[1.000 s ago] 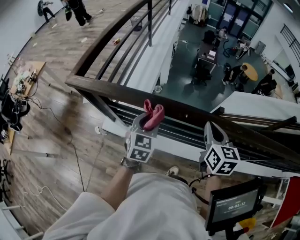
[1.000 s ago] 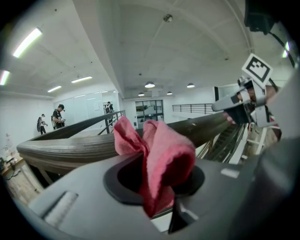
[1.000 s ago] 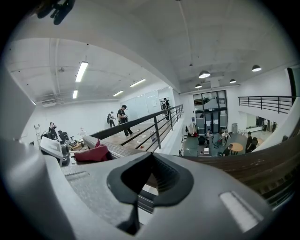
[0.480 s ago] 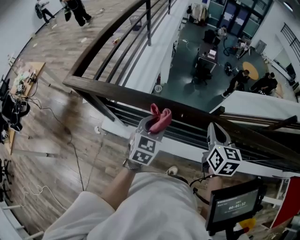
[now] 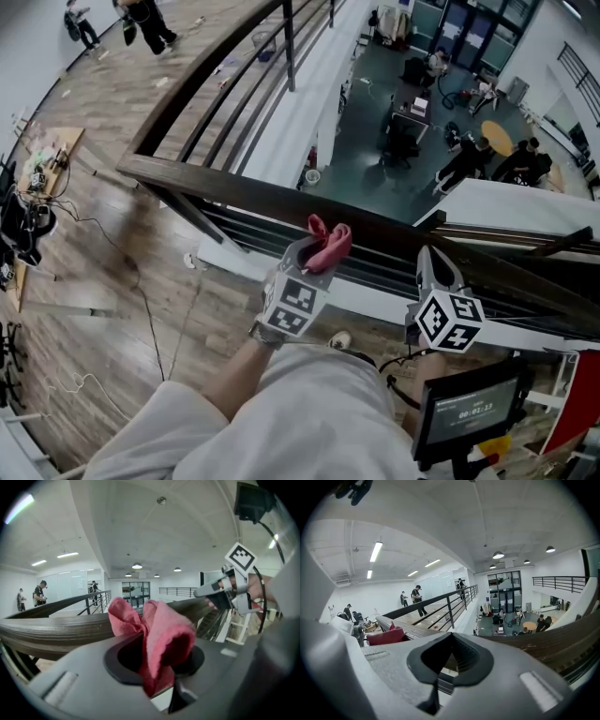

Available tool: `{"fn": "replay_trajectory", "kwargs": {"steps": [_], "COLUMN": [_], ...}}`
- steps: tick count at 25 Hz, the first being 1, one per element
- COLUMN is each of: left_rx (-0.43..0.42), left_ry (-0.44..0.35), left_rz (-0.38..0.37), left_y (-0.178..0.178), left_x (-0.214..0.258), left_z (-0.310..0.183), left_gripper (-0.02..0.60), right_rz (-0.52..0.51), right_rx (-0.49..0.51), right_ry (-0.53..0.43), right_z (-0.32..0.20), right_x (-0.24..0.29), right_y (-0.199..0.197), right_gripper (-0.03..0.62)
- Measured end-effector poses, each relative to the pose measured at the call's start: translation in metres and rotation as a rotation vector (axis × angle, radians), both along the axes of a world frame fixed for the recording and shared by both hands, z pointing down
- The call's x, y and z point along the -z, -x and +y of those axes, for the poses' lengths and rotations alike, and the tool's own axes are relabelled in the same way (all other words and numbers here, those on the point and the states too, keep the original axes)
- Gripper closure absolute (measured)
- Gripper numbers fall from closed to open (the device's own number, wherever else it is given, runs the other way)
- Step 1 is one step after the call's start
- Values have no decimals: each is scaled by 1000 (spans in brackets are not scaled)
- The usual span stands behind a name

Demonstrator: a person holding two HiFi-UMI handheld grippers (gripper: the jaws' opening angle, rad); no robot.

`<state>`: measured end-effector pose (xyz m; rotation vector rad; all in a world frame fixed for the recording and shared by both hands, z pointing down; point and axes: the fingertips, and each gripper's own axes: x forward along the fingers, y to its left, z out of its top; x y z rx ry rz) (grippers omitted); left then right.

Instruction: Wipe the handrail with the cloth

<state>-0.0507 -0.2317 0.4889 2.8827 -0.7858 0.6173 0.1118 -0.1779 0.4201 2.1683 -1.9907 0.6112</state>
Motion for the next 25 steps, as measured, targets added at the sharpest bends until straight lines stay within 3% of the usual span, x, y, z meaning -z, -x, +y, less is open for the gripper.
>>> {"fn": "replay_trajectory", "kwargs": {"steps": [25], "left_rx": [-167], "left_ry": [7], "left_rz": [17], "left_y": [-81], "left_x": [-9], "left_z": [58], "left_gripper": [454], "right_rz": [-12], "right_rx": [-63], "right_ry": [-1], "right_z": [38], "right_x": [-14], "right_y": [-53], "right_gripper": [591]}}
